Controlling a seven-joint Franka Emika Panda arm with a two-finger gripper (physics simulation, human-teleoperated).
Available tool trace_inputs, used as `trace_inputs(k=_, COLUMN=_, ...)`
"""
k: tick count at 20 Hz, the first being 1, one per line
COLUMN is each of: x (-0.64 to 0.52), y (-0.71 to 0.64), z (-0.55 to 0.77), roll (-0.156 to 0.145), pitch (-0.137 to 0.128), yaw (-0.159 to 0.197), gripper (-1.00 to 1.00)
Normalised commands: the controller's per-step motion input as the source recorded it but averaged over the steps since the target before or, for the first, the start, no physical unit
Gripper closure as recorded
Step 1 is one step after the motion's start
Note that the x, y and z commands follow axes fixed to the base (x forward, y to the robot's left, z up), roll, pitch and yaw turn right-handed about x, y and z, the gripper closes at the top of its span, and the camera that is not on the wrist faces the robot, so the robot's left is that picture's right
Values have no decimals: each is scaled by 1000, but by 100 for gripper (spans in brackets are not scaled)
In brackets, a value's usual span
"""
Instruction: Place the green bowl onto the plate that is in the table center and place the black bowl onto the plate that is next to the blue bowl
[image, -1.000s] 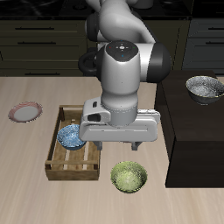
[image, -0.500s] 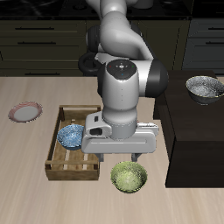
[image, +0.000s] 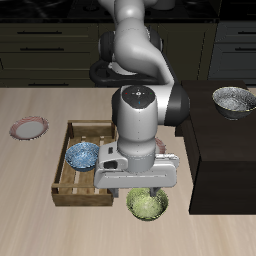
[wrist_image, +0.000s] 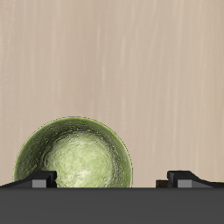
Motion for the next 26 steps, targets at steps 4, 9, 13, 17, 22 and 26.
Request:
trace_inputs(k=4, x=83, y=13, z=-201, roll=-4, pitch=32, yaw=30, gripper=-100)
trace_inputs(k=9, x=57, y=11, z=-173, roll=1, pitch=25, yaw=10, gripper=-100)
trace_inputs(k=13, x=68, y=-6, z=-306, roll=-11, pitch=44, yaw=3, gripper=-100)
trace_inputs(k=17, x=33, y=-23, z=-382, roll=-9, pitch=54, yaw=10, gripper=-100)
trace_inputs(k=22, x=-8, y=-163, z=-430, roll=-14, pitch=81, yaw=-25, gripper=-100)
trace_inputs(k=26, x=-60, y=-157, z=-203, roll=-2, pitch=13, yaw=3, gripper=100)
